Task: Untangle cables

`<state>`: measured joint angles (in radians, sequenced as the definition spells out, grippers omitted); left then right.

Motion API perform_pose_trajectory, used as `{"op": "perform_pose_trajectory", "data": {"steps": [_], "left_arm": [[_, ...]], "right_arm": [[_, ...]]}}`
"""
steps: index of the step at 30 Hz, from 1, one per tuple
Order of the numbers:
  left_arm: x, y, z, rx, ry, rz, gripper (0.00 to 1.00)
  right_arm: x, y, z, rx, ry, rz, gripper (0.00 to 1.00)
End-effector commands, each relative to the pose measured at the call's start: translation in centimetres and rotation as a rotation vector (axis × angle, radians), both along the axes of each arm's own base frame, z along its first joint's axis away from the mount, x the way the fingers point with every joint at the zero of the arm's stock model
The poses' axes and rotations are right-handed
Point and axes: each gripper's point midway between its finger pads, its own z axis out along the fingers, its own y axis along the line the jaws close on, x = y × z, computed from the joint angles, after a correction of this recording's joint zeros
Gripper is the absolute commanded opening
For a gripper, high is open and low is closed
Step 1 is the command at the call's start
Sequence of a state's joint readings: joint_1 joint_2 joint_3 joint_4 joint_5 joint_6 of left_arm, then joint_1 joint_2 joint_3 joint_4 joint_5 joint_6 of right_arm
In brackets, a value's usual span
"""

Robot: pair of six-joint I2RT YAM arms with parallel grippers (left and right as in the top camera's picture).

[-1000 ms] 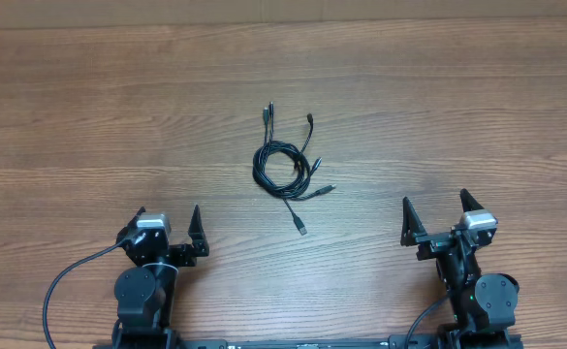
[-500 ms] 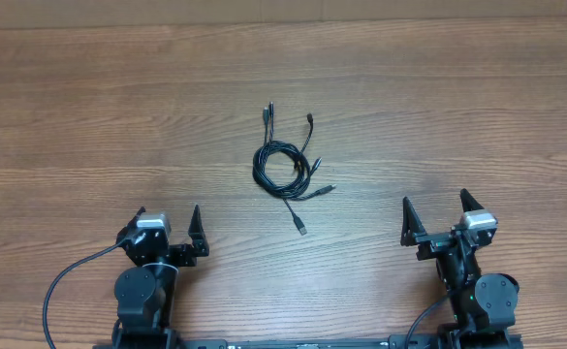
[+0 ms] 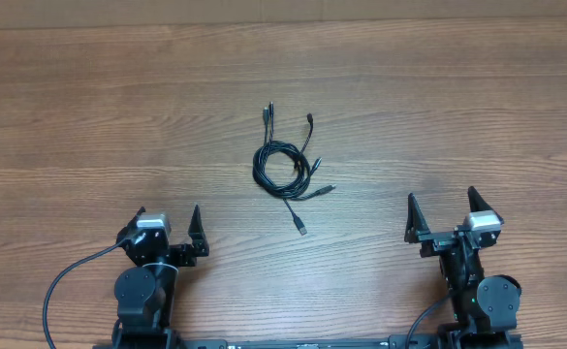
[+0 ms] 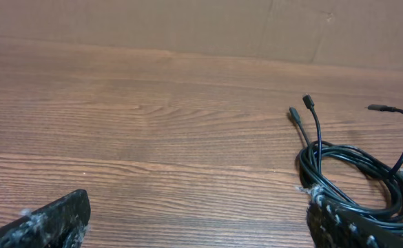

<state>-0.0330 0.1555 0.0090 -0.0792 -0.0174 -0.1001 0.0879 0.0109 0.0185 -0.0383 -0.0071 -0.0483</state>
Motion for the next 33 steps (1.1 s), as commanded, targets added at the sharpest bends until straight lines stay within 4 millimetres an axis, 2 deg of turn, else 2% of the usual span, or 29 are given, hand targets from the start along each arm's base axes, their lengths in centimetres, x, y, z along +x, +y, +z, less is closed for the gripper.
{"op": "perform_pose_trajectory", "data": {"steps": [1, 5, 9, 13, 15, 19, 21, 23, 26, 28, 33], "left_arm": [[0.0, -0.3, 0.0, 0.003, -0.003, -0.020, 1.00], [0.0, -0.3, 0.0, -0.044, -0.002, -0.010, 1.00], [0.0, -0.3, 0.0, -0.060, -0.003, -0.005, 1.00], [0.1, -0.3, 0.3, -0.068, -0.015, -0.005, 1.00], [0.2, -0.4, 0.9, -0.073, -0.037, -0.007, 1.00], [0.5, -0.2, 3.7, -0.063, -0.150, -0.004, 1.00], [0.6, -0.5, 4.6, -0.066, -0.186, -0.020, 1.00], [0.5, -1.5, 5.4, -0.074, -0.210, -0.077, 1.00], [-0.4, -5.2, 7.4, -0.091, -0.272, -0.301, 1.00], [-1.6, -7.6, 9.6, -0.095, -0.306, -0.455, 1.00], [-2.9, -8.0, 13.4, -0.093, -0.298, -0.486, 1.00]], "right_arm": [[0.0, -0.1, -0.3, -0.005, 0.001, -0.008, 1.00], [0.0, 0.1, -1.3, -0.009, 0.041, 0.001, 1.00], [0.0, 0.1, -1.4, -0.009, 0.045, 0.002, 1.00], [-0.3, 1.8, -1.2, 0.038, 0.045, 0.106, 1.00], [-0.3, 2.1, -1.2, 0.047, 0.046, 0.121, 1.00], [-0.3, 2.0, -0.9, 0.048, 0.033, 0.118, 1.00], [-0.5, 2.9, -0.6, 0.047, 0.024, 0.168, 1.00], [-0.9, 3.9, -0.5, 0.045, 0.019, 0.234, 1.00], [-1.6, 5.4, 0.2, 0.040, -0.007, 0.330, 1.00], [-1.8, 6.0, 0.7, 0.037, -0.029, 0.364, 1.00], [-2.3, 6.0, 2.1, 0.114, -0.007, 0.373, 1.00]]}}
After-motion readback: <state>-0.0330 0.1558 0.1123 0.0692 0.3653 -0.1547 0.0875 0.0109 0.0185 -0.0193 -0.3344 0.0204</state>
